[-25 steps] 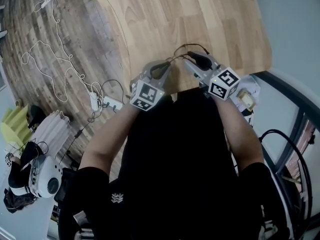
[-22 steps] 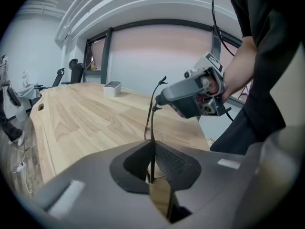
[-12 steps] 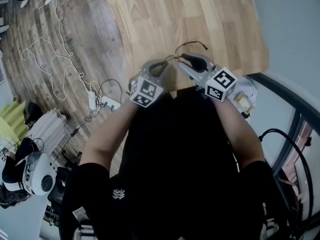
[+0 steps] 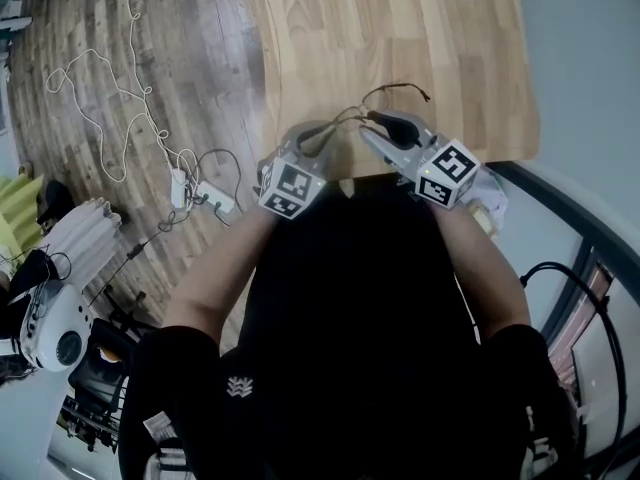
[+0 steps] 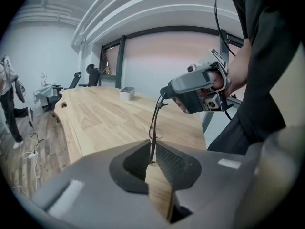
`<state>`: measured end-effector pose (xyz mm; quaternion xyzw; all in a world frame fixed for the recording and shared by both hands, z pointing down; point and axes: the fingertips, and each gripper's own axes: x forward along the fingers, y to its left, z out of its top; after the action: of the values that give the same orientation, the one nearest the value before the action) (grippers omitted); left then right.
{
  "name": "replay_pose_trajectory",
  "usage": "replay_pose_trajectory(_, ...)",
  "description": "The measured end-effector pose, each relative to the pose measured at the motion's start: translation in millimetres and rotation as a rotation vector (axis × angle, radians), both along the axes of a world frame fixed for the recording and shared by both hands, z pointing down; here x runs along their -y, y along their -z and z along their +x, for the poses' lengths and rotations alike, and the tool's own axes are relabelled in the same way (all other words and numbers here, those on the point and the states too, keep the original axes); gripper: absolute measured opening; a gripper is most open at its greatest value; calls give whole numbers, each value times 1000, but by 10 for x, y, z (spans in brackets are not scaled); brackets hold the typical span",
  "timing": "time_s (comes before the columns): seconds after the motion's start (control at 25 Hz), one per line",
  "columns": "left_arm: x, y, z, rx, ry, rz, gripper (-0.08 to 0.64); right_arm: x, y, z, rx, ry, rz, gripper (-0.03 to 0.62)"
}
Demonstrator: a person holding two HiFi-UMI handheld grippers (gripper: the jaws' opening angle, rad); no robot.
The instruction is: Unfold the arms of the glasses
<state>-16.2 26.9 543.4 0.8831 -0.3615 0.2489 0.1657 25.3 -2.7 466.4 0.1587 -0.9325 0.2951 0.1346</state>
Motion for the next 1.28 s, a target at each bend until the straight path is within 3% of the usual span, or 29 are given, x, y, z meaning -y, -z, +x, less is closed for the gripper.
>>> replay_pose_trajectory(0.76,-330,276,-247,-25,98,46,41,-522,225,-368,6,154,19,126)
replay_pose_trajectory(1.0,-372,448,-384,-17,143,75,42,-595,337,-457,52,195,27,124)
replay_pose_trajectory(1.12,-270,675,-434,-36,176,124,41,-472,466,-359,80,173,59,126)
replay_pose_trajectory(1.28,-86,986,-525,-59,237,181,41,-127,635,-109,58,57,165,126)
